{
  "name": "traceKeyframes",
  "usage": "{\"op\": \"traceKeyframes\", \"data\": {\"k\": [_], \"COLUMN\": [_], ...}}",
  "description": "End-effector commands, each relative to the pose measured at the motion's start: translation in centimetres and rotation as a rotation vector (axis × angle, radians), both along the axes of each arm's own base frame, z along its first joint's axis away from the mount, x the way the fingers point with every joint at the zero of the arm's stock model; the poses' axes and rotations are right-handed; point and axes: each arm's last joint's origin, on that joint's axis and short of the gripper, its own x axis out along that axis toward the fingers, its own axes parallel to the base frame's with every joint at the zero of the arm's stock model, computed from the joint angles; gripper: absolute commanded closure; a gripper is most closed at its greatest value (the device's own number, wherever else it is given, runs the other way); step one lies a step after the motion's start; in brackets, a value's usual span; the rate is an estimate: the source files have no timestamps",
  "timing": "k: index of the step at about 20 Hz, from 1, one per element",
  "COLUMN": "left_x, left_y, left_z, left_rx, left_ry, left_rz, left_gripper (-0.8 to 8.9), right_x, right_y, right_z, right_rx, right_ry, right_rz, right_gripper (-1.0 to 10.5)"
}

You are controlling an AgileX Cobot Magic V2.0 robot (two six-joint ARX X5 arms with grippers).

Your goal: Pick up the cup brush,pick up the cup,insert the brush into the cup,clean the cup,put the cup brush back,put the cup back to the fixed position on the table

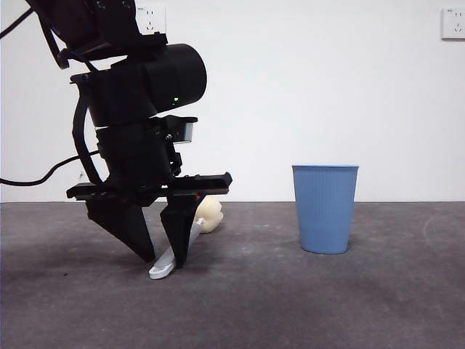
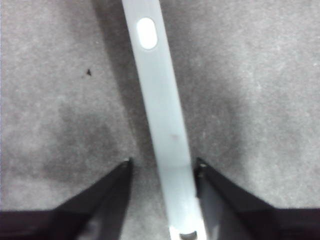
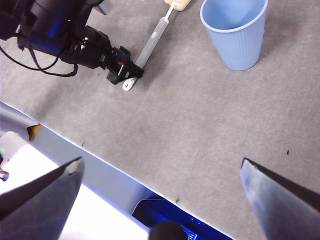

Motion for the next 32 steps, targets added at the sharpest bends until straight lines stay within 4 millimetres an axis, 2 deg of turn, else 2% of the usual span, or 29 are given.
{"op": "traceKeyframes", "data": {"k": [1, 2, 6, 8, 11, 14, 19, 21, 25, 28, 32], "left_x": [-0.6, -0.7, -1.0, -1.2, -1.4, -2.3, -5.6, -7.1, -10.1, -11.6, -12.8], "left_y": [-0.4, -0.5, -0.7, -0.5, 0.3, 1.6, 4.3, 5.5, 7.8, 8.9, 9.8], "left_z": [-2.0, -2.0, -1.4, -0.4, 2.6, 6.4, 12.4, 14.2, 16.7, 17.6, 18.0], "left_rx": [0.027, 0.03, 0.029, 0.019, -0.028, -0.07, -0.114, -0.134, -0.143, -0.144, -0.139], "left_ry": [0.088, 0.086, 0.082, 0.061, -0.018, -0.114, -0.243, -0.281, -0.331, -0.343, -0.332], "left_rz": [-0.011, -0.015, -0.031, -0.038, -0.05, -0.082, -0.137, -0.142, -0.169, -0.177, -0.184], "left_gripper": [6.97, 8.03, 8.21, 8.21, 8.21, 8.21, 8.21, 8.21, 8.21, 8.21, 8.21], "right_x": [0.0, 0.0, 0.0, 0.0, 0.4, 1.2, 4.0, 5.3, 6.6, 7.1, 8.8], "right_y": [0.0, 0.0, 0.0, 0.0, 0.1, 0.2, 1.1, 1.8, 3.4, 4.5, 6.0], "right_z": [0.1, 0.1, 0.1, 0.1, 0.0, -0.2, -0.3, -2.0, -7.2, -10.1, -12.4], "right_rx": [0.007, 0.007, 0.007, 0.01, 0.035, 0.034, 0.059, 0.08, 0.04, 0.011, -0.036], "right_ry": [-0.005, -0.005, -0.005, -0.001, 0.05, 0.055, -0.051, -0.065, -0.115, -0.165, -0.217], "right_rz": [0.001, 0.0, 0.001, -0.003, -0.038, -0.036, -0.01, -0.008, -0.107, -0.139, -0.18], "right_gripper": [3.5, 3.5, 3.5, 3.5, 3.5, 3.5, 3.5, 3.5, 3.5, 3.5, 3.5]}}
